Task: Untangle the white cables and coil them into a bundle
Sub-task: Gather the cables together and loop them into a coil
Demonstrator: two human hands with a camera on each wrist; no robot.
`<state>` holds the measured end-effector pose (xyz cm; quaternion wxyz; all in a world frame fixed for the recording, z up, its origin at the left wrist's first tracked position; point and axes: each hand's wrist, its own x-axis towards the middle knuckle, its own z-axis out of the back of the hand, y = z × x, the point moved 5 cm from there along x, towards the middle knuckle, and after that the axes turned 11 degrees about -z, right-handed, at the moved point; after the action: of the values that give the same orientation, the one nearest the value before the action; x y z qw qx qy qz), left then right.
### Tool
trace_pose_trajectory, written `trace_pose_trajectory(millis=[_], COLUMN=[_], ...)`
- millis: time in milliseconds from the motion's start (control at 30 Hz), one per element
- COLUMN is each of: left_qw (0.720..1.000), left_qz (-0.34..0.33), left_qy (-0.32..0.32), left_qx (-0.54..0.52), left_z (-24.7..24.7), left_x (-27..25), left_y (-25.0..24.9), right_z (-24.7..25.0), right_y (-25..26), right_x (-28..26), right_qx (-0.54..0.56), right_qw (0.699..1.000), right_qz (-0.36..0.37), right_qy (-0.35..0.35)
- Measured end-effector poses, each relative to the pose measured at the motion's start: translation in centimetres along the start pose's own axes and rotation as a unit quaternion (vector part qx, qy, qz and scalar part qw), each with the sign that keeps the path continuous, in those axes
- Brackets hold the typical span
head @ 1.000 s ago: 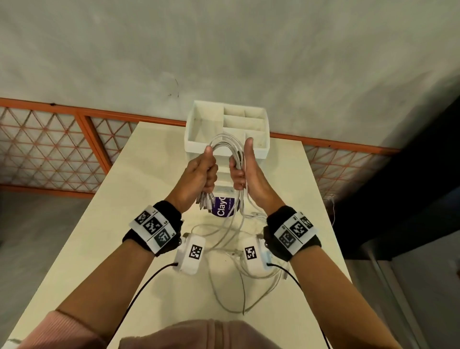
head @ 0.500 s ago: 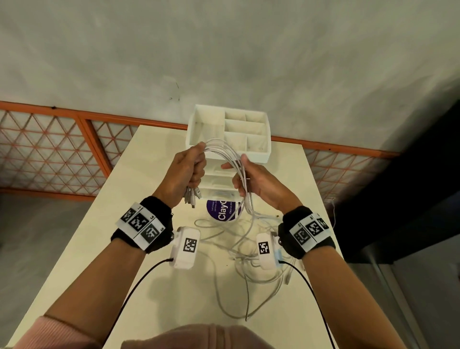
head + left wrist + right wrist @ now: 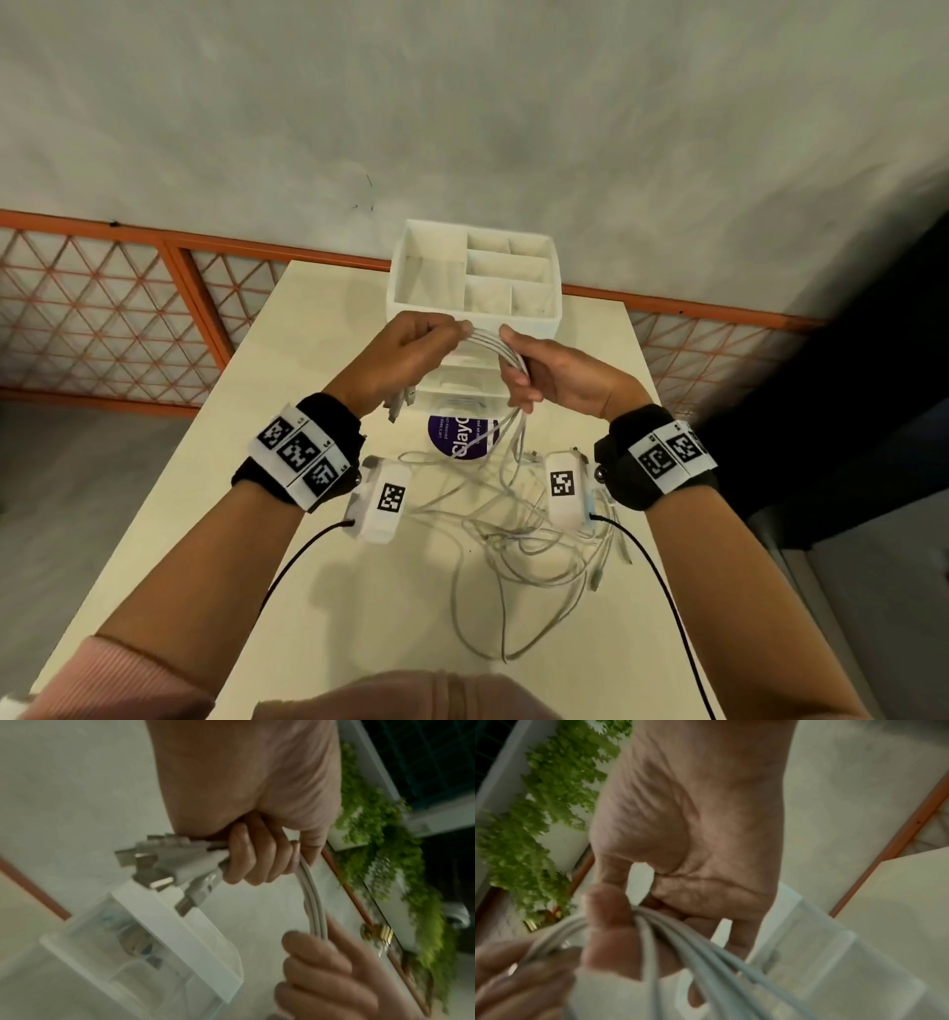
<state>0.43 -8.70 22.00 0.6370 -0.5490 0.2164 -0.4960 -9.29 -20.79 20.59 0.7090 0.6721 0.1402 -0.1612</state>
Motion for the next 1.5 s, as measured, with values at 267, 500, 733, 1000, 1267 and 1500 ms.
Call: trace_pose_trajectory(millis=[267, 500, 733, 1000, 1267, 1500], left_qw=[0.983, 0.988, 0.987, 0.984, 0.979, 0.948], left_qz=[0.029, -0.004, 0.01, 0.006, -0.026, -0.036], left_qy=[-0.087, -0.081, -0.053, -0.028, -0.189, -0.313], left_qx=[-0.161, -0.128, -0.151, -0.175, -0.075, 0.048], left_z=[-0.9, -4.0, -5.2, -5.5, -0.8, 2.2], left_x=[-0.2, 0.2, 0.4, 0.1, 1.0, 1.4], left_y=[3.1, 2.9, 3.4, 3.6, 3.5, 5.2], right_z=[0.7, 0.3, -0.5, -1.1, -1.9, -3.7], right_y=[-2.5, -0.7, -0.3, -0.6, -3.2, -1.7], right_x=[1.3, 1.8, 1.9, 2.5, 1.9, 1.7], right_qx=[0.035, 0.242, 0.231, 0.189, -0.036, -0.145], right_qw=[0.99, 0.945, 0.96, 0.974, 0.989, 0.984], right_qz=[0.031, 0.081, -0.014, -0.038, -0.094, 0.029], right_qy=[-0.133, -0.206, -0.156, -0.119, -0.107, -0.102])
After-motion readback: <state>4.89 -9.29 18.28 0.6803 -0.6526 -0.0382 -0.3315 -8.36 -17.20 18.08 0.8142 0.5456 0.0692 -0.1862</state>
